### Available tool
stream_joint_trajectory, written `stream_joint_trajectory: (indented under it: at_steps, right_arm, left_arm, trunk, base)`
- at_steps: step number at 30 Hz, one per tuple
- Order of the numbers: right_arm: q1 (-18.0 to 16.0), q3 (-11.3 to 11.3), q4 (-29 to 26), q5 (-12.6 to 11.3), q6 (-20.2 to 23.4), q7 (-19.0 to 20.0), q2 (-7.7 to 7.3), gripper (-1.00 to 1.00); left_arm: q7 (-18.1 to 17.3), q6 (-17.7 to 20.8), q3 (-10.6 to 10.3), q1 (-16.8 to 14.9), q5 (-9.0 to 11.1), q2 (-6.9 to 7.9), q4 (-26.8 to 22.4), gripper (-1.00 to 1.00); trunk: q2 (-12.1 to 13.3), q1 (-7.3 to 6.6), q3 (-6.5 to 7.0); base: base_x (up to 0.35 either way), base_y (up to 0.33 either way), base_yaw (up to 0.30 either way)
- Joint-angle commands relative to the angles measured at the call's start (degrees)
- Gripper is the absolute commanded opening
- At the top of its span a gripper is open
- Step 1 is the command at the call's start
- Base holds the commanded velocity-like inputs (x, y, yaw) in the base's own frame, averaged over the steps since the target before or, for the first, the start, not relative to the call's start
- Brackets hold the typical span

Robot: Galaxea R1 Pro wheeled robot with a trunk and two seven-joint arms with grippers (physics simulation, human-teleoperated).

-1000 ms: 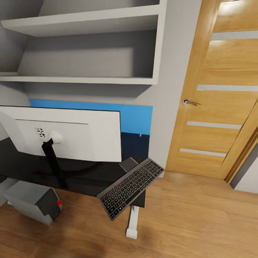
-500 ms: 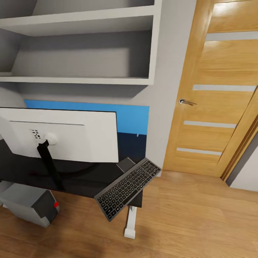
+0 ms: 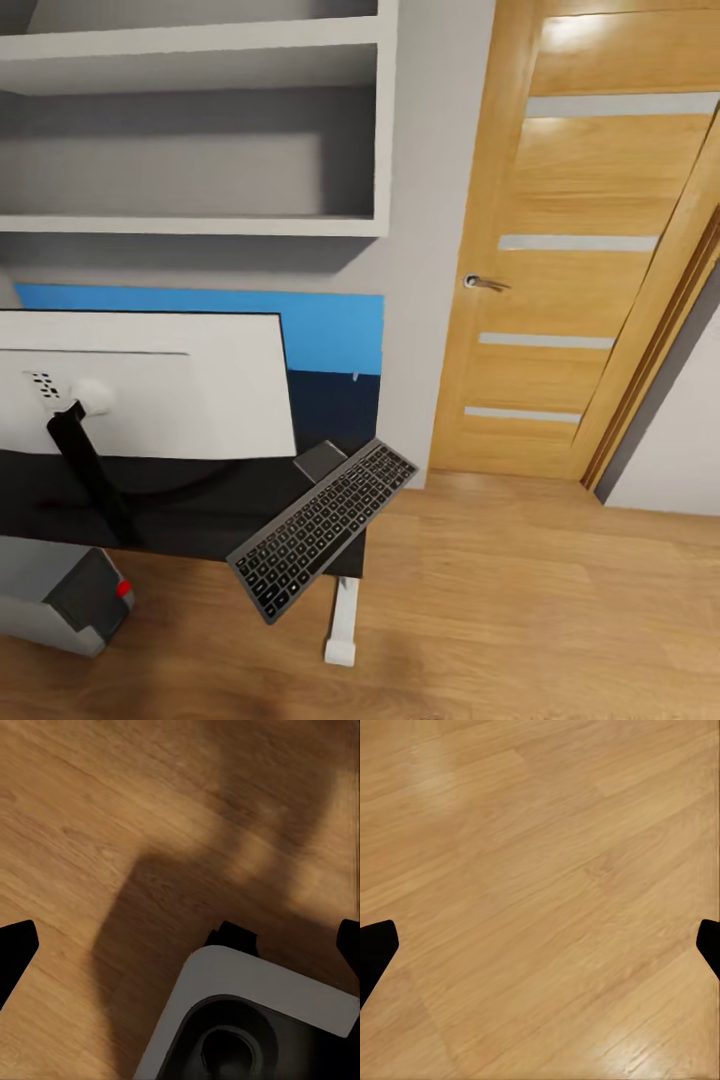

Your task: In the bedroom, organize the workspace by keeping the computer under the desk, ensuring the monitor is on the desk, placing the keyboard on the desk next to the monitor, placing the mouse on the desk next to the keyboard, moving the folder from the swivel chair onto the desk next to the mouse, stacking the notebook on top of the folder with the pen on top of the notebook, and positioning the swivel chair next to the desk.

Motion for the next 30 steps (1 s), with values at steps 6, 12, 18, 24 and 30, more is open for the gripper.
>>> stream_joint_trajectory:
  at_steps: [6,12,18,24,30]
  right_arm:
    - [0.0,2.1,1.6,4.3,-0.2,-0.1,0.01,1.00]
    - [0.0,2.9,3.5,9.6,-0.7,-0.1,0.01,1.00]
    - [0.0,3.1,6.0,11.5,-6.9,-0.1,1.10,1.00]
    - [0.1,3.1,12.3,16.8,-23.1,-0.2,4.96,1.00]
    - [0.2,3.1,14.4,22.0,-26.1,-0.3,6.05,1.00]
  left_arm:
    - [0.1,-0.1,-0.7,0.0,0.1,-0.22,0.7,1.00]
    - [0.1,-0.5,-3.3,0.0,0.1,-0.28,1.7,1.00]
    - [0.1,-6.0,-6.9,0.0,0.1,-0.32,2.9,1.00]
    - [0.1,-11.6,-8.2,0.0,0.1,-0.71,7.9,1.00]
    - [-0.1,-15.3,-8.4,0.0,-0.2,-1.88,10.2,1.00]
  trunk:
    - [0.0,0.00,-0.01]
    - [0.0,0.00,0.12]
    - [0.0,0.00,0.28]
    - [0.0,0.00,0.47]
    - [0.0,0.00,0.69]
  base:
    - [0.000,-0.044,-0.267]
    - [0.000,-0.006,-0.276]
    - [0.000,-0.001,-0.277]
    - [0.000,0.000,-0.277]
    - [0.000,0.000,-0.269]
